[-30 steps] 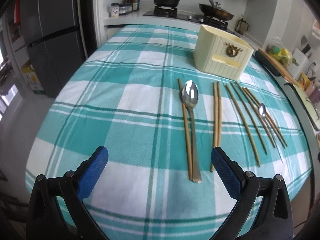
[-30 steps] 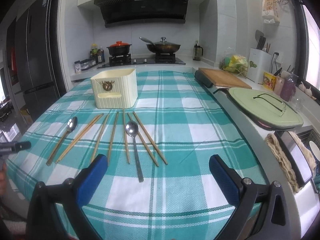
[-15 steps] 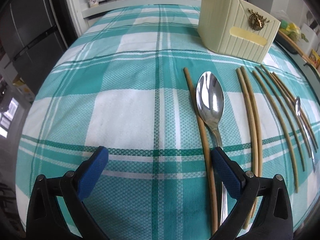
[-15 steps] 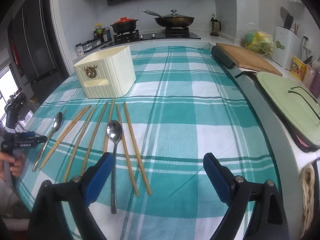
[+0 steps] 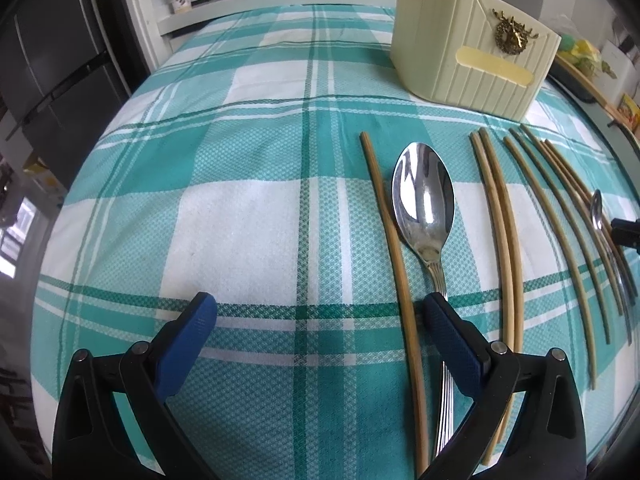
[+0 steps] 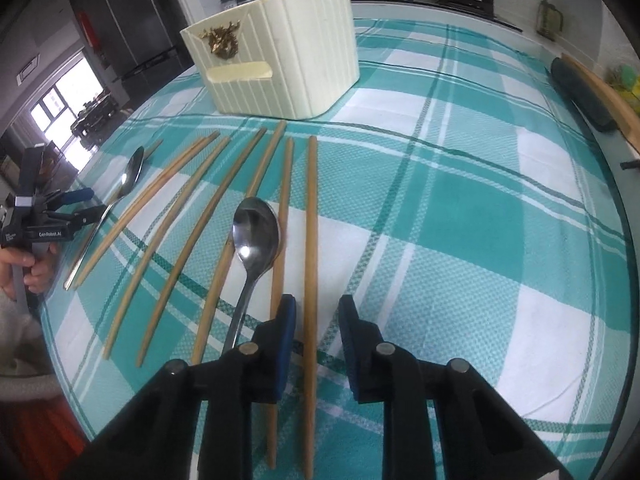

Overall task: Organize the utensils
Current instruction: 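Lower the right tool onto a wooden chopstick and close it while the left tool grasps another, then lift the chopsticks with both tools and lower them into the cream holder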

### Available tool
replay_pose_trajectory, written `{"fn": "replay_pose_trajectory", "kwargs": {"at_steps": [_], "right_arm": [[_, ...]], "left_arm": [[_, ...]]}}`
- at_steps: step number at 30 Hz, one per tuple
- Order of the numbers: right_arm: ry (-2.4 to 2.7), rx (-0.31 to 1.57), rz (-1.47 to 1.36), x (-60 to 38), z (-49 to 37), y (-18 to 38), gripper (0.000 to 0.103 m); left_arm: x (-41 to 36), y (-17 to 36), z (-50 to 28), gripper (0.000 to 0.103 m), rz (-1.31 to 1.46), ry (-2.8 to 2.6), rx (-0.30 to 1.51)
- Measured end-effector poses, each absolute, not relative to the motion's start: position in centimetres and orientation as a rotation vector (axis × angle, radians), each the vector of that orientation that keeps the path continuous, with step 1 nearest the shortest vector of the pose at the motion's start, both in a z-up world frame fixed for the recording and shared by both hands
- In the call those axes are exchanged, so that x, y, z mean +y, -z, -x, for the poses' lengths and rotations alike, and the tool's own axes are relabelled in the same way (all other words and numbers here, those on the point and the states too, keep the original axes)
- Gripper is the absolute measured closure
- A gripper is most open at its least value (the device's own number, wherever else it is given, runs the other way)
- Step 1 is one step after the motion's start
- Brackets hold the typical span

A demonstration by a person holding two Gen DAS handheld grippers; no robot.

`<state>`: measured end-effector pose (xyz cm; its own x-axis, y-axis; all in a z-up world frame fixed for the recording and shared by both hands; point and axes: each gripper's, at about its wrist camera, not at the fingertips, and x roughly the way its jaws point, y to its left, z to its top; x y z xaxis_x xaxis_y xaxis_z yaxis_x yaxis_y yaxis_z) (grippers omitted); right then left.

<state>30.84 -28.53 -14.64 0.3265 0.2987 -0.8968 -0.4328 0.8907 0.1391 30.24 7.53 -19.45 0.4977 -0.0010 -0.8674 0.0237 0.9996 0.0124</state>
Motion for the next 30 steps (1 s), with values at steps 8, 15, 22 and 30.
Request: {"fn": "replay_pose_trajectory", "kwargs": {"at_steps": [8,15,22,30], "right_arm": [[-0.305,1.150,0.163,-28.9,-29.4,14.3,0.096],[-0.138,1.173,0.083,-30.9,-25.1,13.7,0.096],[-0.139,1.232,0.147,-30.9,-24.4,13.4,0.086],[-0.214,1.278,0.172,-29.6,-29.0,13.9,0.065]], "left_arm": [[6.6,18.4,-29.1,0.080,-0.036,0.053,1.016],[8.6,18.2,-27.2,0.095,0.017,0.024,1.035],[9.5,18.0,-28.4,0.060,-0.006,0.144,1.105],[8.2,18.3,-32.9,0.046,-0.128,0.214,1.159]]}}
